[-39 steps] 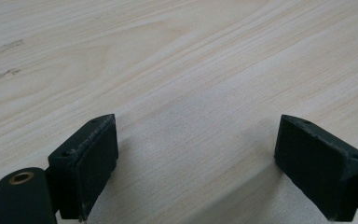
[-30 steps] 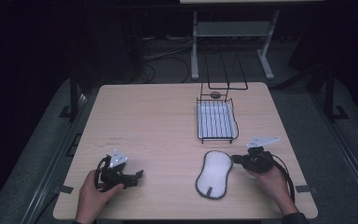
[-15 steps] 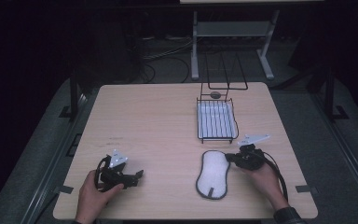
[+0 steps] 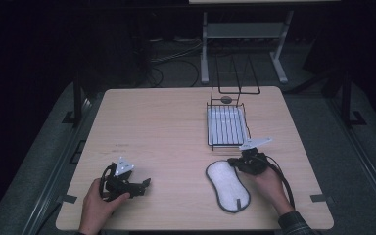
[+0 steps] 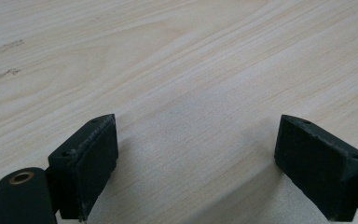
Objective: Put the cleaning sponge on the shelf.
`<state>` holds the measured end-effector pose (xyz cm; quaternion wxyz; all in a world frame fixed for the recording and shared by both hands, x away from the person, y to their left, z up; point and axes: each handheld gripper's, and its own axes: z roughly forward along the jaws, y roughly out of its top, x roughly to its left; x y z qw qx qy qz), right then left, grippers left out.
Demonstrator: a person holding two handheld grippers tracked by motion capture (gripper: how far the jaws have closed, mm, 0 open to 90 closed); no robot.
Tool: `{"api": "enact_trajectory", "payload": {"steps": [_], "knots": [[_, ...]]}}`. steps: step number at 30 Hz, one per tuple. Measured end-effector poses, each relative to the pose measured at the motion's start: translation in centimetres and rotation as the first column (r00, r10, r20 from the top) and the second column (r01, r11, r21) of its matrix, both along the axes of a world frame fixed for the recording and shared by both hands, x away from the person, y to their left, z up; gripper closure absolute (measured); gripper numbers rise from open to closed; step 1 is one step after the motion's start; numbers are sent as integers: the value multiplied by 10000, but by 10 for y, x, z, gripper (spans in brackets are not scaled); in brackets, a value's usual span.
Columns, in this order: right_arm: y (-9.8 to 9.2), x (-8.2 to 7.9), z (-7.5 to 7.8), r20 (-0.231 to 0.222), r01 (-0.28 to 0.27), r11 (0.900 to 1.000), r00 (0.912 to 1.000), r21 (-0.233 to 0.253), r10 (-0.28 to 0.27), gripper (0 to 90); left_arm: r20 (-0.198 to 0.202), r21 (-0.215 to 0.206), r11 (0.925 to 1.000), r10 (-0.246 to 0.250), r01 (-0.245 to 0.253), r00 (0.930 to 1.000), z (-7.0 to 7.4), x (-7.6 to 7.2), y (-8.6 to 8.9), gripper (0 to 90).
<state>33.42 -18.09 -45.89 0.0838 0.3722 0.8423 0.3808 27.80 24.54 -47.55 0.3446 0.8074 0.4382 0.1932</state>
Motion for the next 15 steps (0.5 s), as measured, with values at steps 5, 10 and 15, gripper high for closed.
{"api": "enact_trajectory", "payload": {"steps": [5,10,15], "knots": [[-5,-5,7,162,-1,9999,9999,101,-1,899,0,0,10000,0,0,10000,0,0,0,126],[-10,-17,16,190,-28,9999,9998,148,25,899,7,0,10000,-3,3,10000,0,0,0,126],[-19,-41,21,205,-102,9997,9997,202,98,899,-1,42,10000,-23,23,10000,0,0,0,126]]}}
